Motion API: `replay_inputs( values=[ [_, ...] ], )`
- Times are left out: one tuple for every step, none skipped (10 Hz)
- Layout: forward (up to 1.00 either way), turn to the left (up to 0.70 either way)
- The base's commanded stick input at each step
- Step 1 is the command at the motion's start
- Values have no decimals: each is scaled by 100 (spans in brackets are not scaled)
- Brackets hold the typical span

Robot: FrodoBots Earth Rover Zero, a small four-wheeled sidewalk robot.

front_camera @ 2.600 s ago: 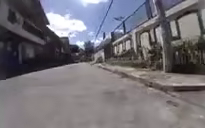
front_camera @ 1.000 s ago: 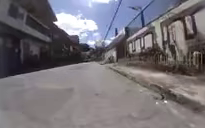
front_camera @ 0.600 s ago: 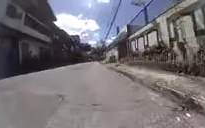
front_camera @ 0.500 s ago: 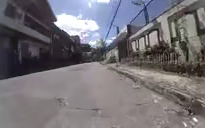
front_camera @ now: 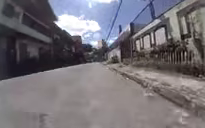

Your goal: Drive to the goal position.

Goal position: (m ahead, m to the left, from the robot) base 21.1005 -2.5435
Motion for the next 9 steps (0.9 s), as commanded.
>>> replay_inputs(
  values=[
    [100,0],
    [100,0],
    [100,0],
    [100,0],
    [100,0],
    [100,0],
    [100,0],
    [100,0],
    [100,0]
  ],
)
